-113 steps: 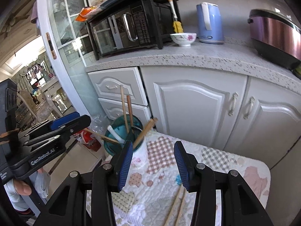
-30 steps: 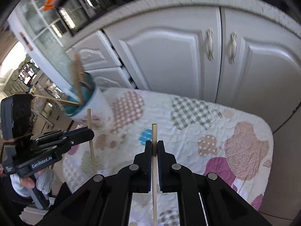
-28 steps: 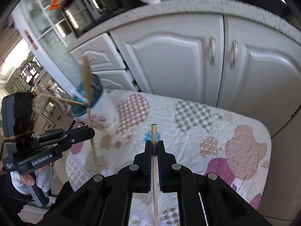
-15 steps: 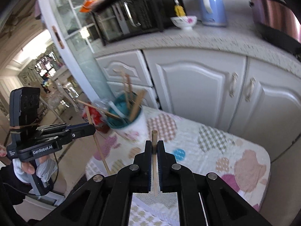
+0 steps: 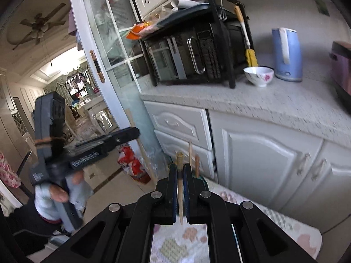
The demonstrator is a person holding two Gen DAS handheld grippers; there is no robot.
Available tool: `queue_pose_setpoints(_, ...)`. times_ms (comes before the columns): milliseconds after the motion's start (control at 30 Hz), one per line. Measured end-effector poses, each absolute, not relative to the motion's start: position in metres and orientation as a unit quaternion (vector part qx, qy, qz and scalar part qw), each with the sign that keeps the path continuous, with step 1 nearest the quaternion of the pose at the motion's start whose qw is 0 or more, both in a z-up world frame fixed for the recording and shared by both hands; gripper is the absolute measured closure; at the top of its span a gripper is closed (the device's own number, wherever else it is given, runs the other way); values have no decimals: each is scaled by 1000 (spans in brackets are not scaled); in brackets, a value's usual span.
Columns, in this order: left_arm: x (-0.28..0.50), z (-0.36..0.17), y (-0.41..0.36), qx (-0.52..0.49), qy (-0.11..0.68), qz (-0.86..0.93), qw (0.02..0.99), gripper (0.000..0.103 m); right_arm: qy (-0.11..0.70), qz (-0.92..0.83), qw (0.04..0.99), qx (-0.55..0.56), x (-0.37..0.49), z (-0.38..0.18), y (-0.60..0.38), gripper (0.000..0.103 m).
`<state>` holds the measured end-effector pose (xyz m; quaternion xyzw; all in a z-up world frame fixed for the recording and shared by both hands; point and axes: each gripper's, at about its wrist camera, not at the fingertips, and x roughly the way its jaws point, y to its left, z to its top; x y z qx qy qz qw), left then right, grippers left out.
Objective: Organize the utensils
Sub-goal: 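Lift both held chopsticks and carry them over the teal-topped holder, then lower both chopsticks into the holder and open both grippers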
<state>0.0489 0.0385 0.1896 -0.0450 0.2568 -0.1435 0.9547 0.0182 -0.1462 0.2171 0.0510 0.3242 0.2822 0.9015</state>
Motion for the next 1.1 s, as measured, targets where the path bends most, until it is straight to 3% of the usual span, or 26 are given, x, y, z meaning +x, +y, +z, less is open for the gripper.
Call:
queue_pose_setpoints(467, 109, 113, 40, -41, 269, -72, 960, 99, 372, 257, 891, 44, 71, 143, -107, 98)
queue_pose_setpoints(667, 107, 112, 35, -26, 259, -71, 963, 99, 409, 251, 876, 43, 72, 106, -105, 98)
queue_pose_setpoints(933, 112, 112, 40, -34, 260, -64, 963, 99, 421, 238, 875, 36, 68, 104, -113, 98)
queue_pose_setpoints(1000, 111, 105, 35, -30, 275, -70, 958, 99, 419, 237, 876, 39, 65, 107, -116, 91)
queue_pose_setpoints(1067, 112, 96, 29, -16, 290, -72, 954, 99, 416, 235, 878, 39, 60, 111, -119, 69)
queue_pose_setpoints(1100, 112, 91, 28, -15, 297, -73, 952, 99, 414, 235, 878, 39, 60, 112, -119, 68)
